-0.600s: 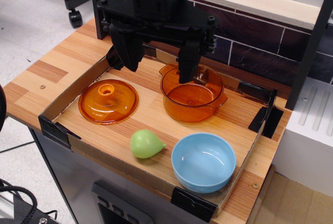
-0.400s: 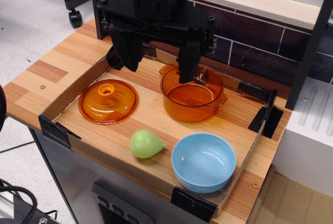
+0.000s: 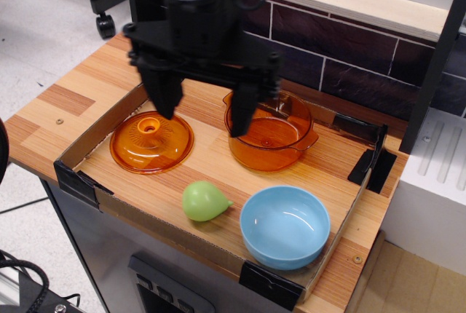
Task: Put lid on pot
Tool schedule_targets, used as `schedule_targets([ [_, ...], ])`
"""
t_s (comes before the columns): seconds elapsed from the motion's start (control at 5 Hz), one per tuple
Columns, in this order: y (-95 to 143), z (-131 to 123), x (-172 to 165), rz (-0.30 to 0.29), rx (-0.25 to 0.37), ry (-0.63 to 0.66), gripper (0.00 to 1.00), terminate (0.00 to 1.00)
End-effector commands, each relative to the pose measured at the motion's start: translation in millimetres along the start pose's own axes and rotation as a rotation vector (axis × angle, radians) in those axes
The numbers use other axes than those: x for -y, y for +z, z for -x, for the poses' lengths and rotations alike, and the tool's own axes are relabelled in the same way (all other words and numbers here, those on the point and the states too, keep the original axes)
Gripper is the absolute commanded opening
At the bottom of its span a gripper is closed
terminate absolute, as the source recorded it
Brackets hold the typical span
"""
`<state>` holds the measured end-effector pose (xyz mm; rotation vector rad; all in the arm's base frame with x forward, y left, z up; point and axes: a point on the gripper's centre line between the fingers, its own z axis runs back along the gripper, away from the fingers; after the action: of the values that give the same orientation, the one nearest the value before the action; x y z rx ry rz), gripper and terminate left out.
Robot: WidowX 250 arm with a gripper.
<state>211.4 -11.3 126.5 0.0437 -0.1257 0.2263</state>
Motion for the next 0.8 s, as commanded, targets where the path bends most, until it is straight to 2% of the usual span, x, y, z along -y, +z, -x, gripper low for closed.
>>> schedule_targets([
  [0.0,-7,-49,-44,-0.036,0.027,0.023,1.0,0.0],
  [0.2,-16,-71,-70,-0.077,0.037,0.056,1.0,0.0],
  [0.4,-29,-79,-89,-0.083,0.03,0.059,1.0,0.0],
  [0.6,-45,-78,-104,-0.042,0.027,0.058,1.0,0.0],
])
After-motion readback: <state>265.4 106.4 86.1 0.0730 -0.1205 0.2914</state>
